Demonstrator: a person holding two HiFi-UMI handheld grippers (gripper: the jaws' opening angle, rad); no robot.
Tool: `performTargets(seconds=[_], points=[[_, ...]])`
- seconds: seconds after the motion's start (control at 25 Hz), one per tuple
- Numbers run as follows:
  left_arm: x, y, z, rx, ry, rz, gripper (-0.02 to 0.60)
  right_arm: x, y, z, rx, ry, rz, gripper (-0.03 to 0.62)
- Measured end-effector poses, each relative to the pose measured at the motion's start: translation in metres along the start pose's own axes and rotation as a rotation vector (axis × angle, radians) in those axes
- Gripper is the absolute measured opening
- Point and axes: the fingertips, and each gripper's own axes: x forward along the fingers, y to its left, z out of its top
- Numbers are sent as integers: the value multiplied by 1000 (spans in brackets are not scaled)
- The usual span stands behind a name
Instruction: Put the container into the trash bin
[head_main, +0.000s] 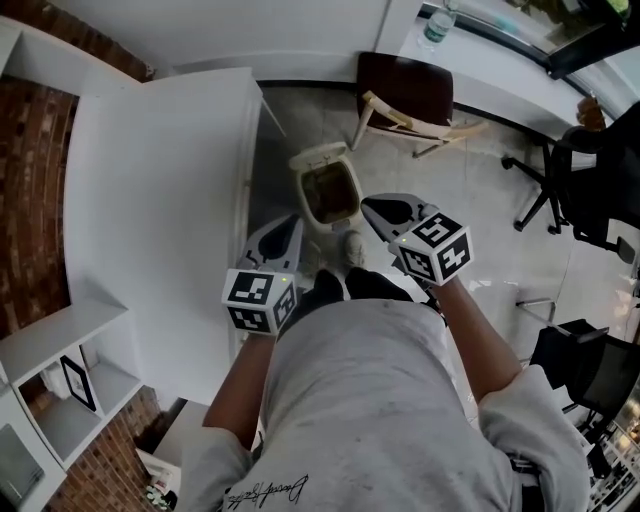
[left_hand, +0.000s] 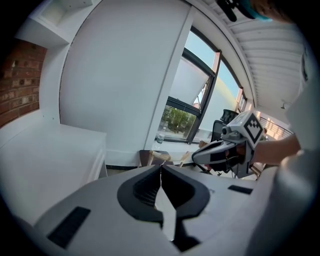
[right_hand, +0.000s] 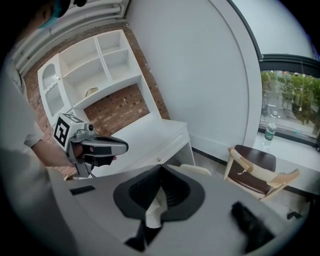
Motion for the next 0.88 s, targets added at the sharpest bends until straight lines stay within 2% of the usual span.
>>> performTargets(seconds=[0.56,0.88], points=[[-16,6,13,-9,-27,61,18,6,20,19,-36,-17,52,28],[-19,4,15,14,-28,61,18,10,25,26,-60,-15,73,28]])
